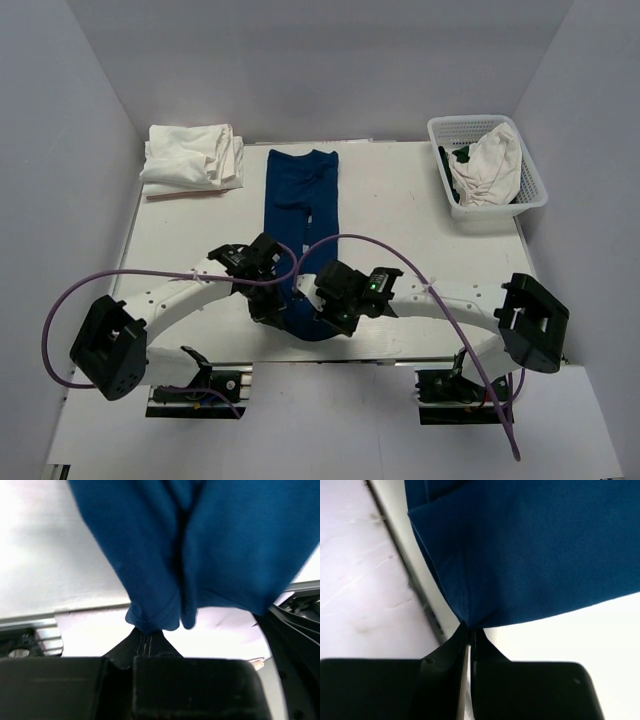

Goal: Fold and stack the t-shirts
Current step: Fold the folded rectangular tshirt in 1/3 of the way

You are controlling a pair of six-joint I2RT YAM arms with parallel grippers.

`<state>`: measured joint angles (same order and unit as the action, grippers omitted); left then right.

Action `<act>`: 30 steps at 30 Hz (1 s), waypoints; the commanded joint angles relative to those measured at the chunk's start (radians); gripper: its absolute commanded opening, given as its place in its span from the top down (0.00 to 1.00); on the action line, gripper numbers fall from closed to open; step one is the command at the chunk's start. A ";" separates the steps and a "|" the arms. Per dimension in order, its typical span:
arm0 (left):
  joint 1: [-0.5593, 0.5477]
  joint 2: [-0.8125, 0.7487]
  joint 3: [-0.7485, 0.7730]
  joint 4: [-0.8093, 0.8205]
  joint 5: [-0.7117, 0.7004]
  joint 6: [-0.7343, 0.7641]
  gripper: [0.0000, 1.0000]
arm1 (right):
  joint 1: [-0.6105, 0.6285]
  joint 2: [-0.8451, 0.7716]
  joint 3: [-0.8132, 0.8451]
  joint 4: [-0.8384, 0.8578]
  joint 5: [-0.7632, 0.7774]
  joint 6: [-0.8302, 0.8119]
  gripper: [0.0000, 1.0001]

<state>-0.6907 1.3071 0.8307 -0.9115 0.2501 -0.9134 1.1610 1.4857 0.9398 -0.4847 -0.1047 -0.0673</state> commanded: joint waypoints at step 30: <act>0.161 0.440 0.689 0.017 -0.548 -0.044 1.00 | -0.305 0.399 0.623 0.057 0.474 0.120 1.00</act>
<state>-0.5480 1.7176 1.4654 -0.8883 -0.2596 -0.9844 0.8703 1.8557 1.5005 -0.4606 0.3820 0.0765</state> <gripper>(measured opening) 0.029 0.023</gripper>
